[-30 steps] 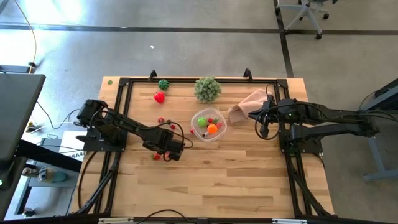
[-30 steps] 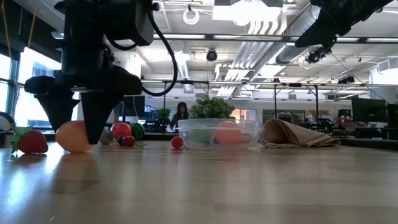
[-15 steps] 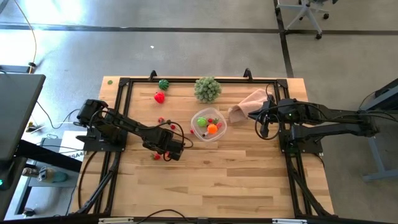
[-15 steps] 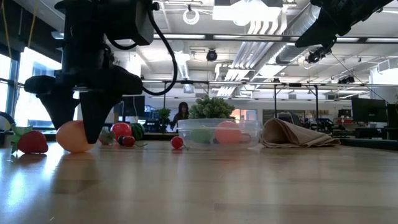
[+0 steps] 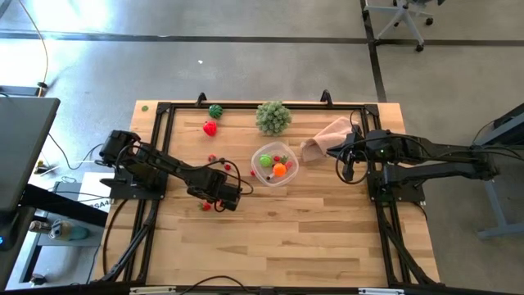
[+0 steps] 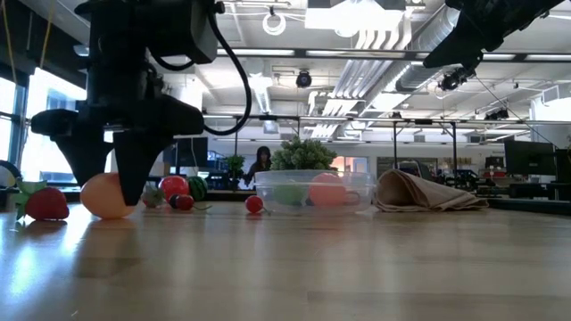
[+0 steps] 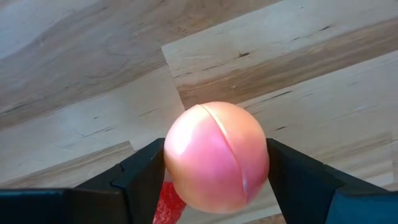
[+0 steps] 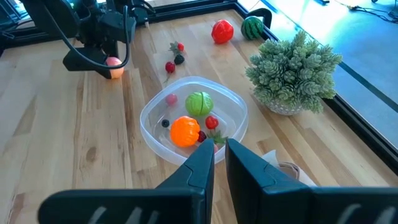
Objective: Pick and placing Produce into tupperware
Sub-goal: Put the apricot into the container
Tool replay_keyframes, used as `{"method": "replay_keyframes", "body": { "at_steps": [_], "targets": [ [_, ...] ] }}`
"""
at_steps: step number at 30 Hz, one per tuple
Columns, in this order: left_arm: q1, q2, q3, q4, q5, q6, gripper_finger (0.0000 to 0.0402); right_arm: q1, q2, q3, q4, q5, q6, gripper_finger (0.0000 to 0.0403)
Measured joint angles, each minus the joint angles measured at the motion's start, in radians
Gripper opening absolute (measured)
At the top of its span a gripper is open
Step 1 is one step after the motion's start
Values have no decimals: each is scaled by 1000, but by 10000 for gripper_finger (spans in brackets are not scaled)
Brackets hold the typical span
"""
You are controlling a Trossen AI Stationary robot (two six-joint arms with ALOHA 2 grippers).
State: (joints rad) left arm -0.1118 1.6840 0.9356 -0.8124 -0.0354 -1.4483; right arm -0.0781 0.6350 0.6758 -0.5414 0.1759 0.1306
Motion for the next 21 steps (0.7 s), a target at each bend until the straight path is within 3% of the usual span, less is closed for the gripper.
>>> {"method": "replay_keyframes", "body": {
  "at_steps": [21],
  "targets": [
    [0, 4, -3, 2, -2, 1, 235, 0, 0, 0, 0, 3, 0, 30]
  ]
}}
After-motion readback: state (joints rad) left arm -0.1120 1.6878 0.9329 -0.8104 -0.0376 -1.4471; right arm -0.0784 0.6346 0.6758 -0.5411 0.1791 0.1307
